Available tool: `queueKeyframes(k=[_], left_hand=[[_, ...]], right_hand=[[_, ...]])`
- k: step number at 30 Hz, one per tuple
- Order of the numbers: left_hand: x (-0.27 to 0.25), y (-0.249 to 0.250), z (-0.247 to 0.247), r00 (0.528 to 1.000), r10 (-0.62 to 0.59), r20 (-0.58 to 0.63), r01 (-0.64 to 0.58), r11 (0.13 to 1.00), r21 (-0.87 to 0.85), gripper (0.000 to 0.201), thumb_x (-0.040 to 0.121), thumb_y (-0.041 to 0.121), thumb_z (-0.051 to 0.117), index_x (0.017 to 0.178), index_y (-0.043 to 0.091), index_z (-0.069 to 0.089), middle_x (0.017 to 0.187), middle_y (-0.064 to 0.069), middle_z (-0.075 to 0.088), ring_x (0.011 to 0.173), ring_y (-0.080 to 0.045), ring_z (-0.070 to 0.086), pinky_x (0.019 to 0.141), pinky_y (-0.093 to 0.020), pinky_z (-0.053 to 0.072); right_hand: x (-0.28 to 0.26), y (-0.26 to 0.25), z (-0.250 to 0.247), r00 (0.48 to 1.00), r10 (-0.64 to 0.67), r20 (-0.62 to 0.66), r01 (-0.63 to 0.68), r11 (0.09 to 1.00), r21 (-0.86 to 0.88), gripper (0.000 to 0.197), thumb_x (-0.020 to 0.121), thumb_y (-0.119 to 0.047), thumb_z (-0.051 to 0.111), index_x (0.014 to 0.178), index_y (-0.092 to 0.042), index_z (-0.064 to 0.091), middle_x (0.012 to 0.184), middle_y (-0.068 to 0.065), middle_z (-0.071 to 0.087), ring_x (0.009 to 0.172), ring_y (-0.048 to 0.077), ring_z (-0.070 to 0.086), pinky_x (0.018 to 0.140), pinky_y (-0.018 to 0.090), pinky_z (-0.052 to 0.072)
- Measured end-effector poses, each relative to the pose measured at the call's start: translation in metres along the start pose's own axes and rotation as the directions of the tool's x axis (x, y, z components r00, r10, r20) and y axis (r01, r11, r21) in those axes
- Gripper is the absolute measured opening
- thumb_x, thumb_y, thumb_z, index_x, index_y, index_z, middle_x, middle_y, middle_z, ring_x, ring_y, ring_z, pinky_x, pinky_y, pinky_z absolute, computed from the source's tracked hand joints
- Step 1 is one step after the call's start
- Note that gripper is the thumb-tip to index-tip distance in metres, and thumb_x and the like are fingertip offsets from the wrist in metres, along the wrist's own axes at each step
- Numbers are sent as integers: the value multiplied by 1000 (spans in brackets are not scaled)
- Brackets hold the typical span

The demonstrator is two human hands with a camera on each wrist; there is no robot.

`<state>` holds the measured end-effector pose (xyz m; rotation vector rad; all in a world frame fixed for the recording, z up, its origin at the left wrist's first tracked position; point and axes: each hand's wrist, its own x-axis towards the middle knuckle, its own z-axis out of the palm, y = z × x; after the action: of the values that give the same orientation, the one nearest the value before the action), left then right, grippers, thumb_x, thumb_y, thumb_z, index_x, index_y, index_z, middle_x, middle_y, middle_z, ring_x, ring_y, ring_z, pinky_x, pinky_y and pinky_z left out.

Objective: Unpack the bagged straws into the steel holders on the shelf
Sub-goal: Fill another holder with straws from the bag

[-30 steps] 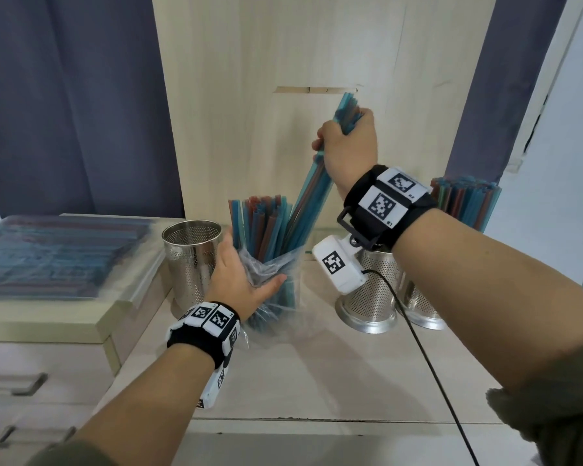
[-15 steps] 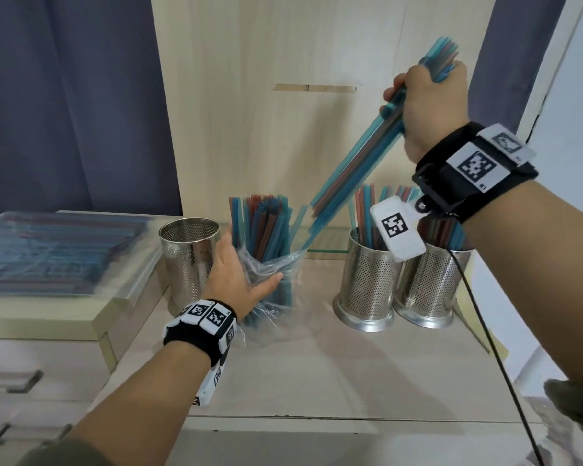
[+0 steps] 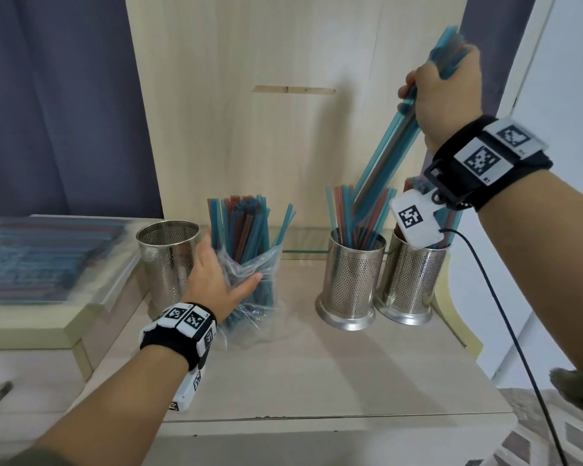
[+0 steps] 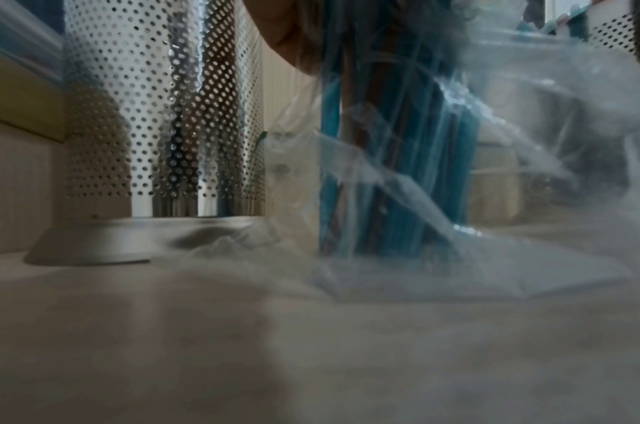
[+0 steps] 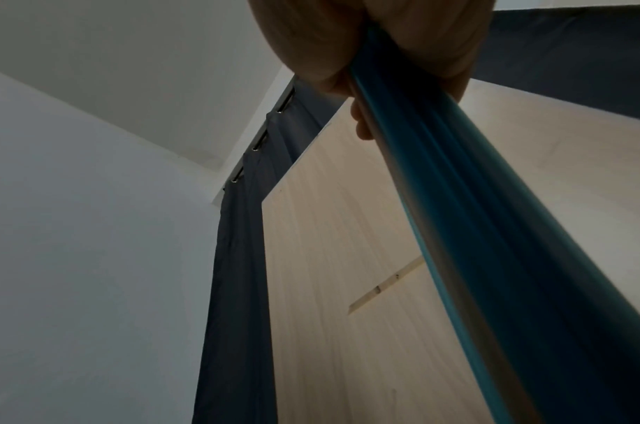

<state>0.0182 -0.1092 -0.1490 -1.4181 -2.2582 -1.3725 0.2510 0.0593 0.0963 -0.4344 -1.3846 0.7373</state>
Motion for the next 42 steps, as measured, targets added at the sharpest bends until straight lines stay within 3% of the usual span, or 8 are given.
queueKeyframes(k=[5,12,19,22,28,32,39,42], left_hand=[[0,1,0,1000,-10,5,10,1000,7,118,74,45,78,153,0,4,160,-16,16,145,-29,26,107,-26,21],[-2,4,0,1000,-22,10,22,1000,-7,119,74,42,79,153,2,1,161,-14,13,145,-28,25,104,-24,20],[-2,3,0,1000,-7,7,7,1000,7,118,74,43,79,153,3,1,161,-14,15,145,-27,26,102,-23,20],[-2,3,0,1000,3,5,-3,1000,-1,118,74,43,79,153,3,2,160,-14,16,145,-27,27,104,-25,21],[-1,1,-1,1000,21,11,-21,1000,16,118,72,49,77,152,1,4,159,-16,19,145,-28,27,109,-28,23],[-2,4,-2,1000,19,12,-19,1000,16,117,73,46,78,152,0,4,159,-16,19,145,-27,26,109,-27,21],[-2,7,-2,1000,7,18,-8,1000,27,117,75,46,77,152,-1,3,160,-16,16,146,-25,22,108,-23,16],[-3,8,-2,1000,8,23,-8,1000,24,116,76,44,77,152,-1,2,160,-16,15,146,-25,21,108,-21,13]], right_hand=[[-15,30,4,990,77,122,-57,985,-160,17,92,-6,46,104,-16,40,84,3,58,65,10,62,63,30,55],[-51,79,14,934,302,189,-236,921,-309,14,93,-7,51,96,-19,45,75,1,63,76,26,65,81,56,56],[-74,102,20,906,366,210,-272,887,-372,15,93,-7,51,107,-9,51,73,2,63,70,18,60,71,31,53],[-76,106,28,902,391,185,-316,887,-336,8,90,-6,51,97,-10,54,68,1,63,67,18,60,74,37,54],[-82,109,40,872,452,187,-374,863,-339,17,92,-7,49,106,-2,56,68,2,63,62,16,59,68,35,55],[-91,114,45,842,501,201,-393,824,-407,26,96,-13,52,120,-3,47,91,13,68,70,20,64,76,40,57],[-91,85,39,902,301,309,-125,868,-480,83,92,-16,68,154,-17,13,143,9,44,127,19,49,98,23,34],[-90,75,30,921,127,369,110,824,-556,82,91,-30,66,155,-20,15,152,4,35,134,16,40,108,33,24]])
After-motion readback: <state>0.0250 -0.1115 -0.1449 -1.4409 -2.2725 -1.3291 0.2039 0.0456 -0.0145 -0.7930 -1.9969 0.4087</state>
